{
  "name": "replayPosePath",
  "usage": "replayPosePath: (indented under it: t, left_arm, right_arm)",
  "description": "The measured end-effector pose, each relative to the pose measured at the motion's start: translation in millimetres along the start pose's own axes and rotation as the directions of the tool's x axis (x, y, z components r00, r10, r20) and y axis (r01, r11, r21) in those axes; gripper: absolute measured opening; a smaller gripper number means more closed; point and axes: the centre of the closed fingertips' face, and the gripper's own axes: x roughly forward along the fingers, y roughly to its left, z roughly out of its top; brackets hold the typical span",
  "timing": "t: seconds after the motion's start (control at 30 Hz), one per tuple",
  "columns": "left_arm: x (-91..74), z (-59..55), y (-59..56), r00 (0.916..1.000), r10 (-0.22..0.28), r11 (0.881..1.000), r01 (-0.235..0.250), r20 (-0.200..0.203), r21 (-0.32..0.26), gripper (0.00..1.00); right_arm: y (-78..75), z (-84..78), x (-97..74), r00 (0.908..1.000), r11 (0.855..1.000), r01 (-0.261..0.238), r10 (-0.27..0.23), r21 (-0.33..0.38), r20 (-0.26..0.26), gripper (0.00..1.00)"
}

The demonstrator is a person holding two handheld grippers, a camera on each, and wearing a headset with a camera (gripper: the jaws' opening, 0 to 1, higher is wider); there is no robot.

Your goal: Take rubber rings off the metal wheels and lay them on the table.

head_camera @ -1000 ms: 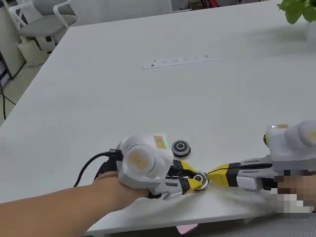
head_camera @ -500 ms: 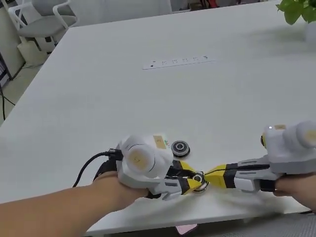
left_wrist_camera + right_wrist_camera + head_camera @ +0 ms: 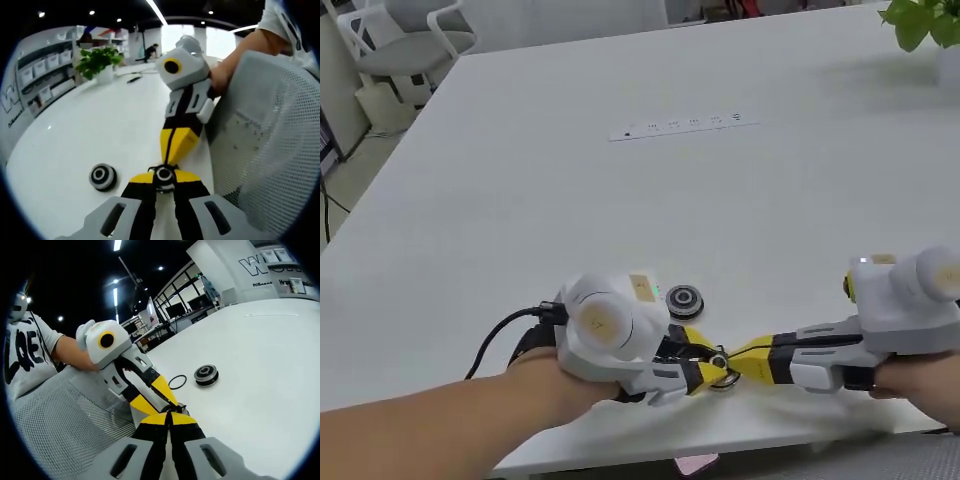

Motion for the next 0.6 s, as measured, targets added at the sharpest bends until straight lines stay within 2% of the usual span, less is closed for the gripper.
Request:
replayPosePath:
  t: [0.23,0.6]
  left_arm:
    - [0.5,-0.3,0.4,1.0000,-0.001,1.000,0.001,0.000,0.000,0.12]
    - [0.8,0.0,1.1,1.0000,0.004,1.000,-0.004,0.001,-0.009,0.13]
  right_arm:
    - [7.8,1.4,1.1,0.9992,0.999,-0.041,0.041,0.004,0.007,0.00]
    - [-3.6,2.2,-2.0,0.9998,1.000,0.009,-0.009,0.016,0.016,0.00]
